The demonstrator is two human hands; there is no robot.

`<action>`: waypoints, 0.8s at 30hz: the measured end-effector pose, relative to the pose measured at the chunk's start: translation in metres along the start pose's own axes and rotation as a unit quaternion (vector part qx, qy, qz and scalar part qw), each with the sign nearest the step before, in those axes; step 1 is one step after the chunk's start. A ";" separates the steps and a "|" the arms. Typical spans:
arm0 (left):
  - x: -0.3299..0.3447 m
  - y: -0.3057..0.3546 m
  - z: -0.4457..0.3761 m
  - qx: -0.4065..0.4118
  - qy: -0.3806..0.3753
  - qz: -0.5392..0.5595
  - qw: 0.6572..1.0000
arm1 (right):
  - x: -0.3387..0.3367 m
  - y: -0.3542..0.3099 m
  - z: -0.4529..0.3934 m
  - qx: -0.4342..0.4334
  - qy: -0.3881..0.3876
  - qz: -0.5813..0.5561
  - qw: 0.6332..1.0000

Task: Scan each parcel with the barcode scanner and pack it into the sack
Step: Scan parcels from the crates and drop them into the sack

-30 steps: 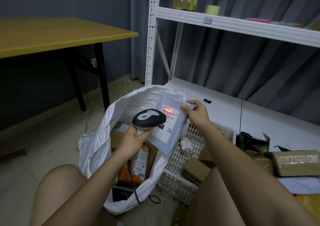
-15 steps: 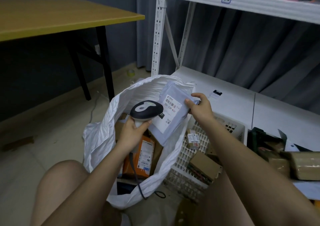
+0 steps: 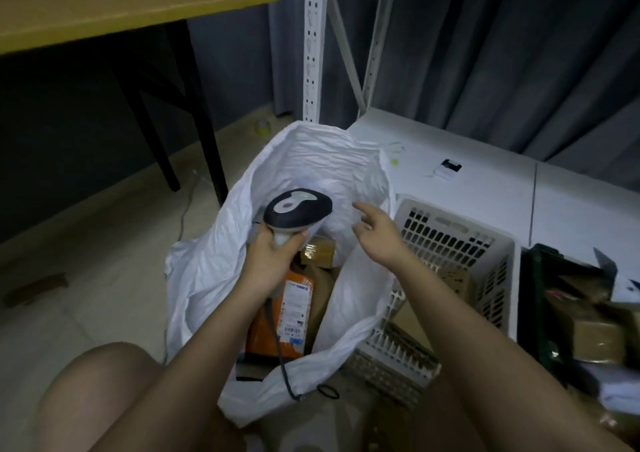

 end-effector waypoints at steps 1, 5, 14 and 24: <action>0.009 0.003 0.001 0.005 -0.009 -0.002 1.000 | -0.012 0.007 0.003 0.000 0.030 -0.021 0.999; 0.057 0.014 0.003 0.025 -0.063 0.011 0.998 | -0.068 0.051 0.021 0.036 0.131 -0.080 0.988; 0.179 0.003 0.003 0.038 -0.195 0.019 0.980 | -0.110 0.207 0.052 0.206 0.098 -0.046 0.972; 0.245 -0.041 -0.015 0.001 -0.238 -0.008 0.971 | -0.035 0.329 0.039 0.224 -0.139 0.187 0.946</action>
Point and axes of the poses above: each hand's wrist, its own z-axis away from the middle knuckle, its own x-axis out of the palm, y = z × x, the point moved 4 cm from there along -z, towards the middle knuckle
